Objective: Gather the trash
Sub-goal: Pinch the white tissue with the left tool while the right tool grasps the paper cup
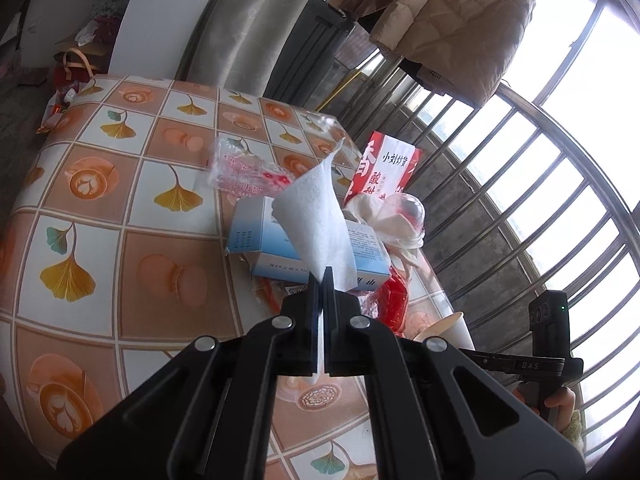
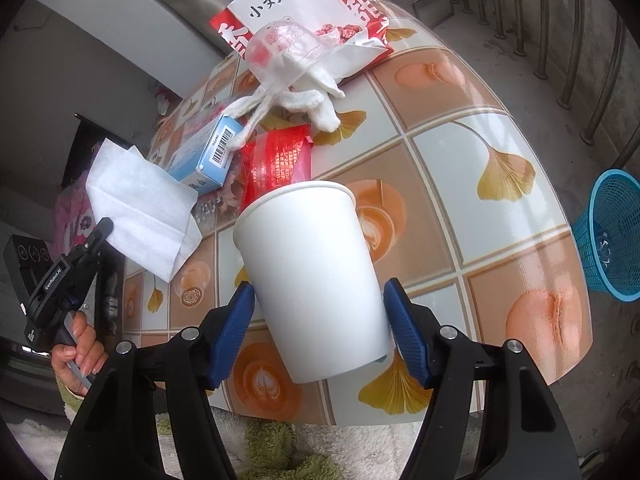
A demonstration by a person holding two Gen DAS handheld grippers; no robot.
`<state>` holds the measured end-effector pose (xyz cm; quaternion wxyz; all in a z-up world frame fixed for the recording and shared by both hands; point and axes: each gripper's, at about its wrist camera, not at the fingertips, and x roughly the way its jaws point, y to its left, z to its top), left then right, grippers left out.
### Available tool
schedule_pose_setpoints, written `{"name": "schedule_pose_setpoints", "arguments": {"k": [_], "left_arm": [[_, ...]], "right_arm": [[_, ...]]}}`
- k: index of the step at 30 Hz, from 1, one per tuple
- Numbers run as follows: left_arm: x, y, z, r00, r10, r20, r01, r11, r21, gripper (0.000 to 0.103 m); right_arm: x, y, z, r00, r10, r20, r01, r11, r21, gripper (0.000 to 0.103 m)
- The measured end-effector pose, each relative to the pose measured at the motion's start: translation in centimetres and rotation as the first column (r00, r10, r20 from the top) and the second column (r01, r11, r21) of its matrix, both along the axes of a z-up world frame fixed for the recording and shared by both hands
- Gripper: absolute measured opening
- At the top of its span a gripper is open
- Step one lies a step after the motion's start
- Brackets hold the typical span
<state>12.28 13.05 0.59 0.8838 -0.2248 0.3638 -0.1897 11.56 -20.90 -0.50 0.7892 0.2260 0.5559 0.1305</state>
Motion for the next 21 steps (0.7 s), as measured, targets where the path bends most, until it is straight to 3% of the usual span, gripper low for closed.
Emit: {"name": "schedule_pose_setpoints", "arguments": {"k": [21], "left_arm": [[-2.2, -1.4, 4.9, 0.989, -0.074, 0.130, 0.081, 0.996, -0.048, 0.000]], "right_arm": [[-0.8, -0.3, 1.8, 0.998, -0.019, 0.055, 0.016, 0.998, 0.055, 0.064]]}}
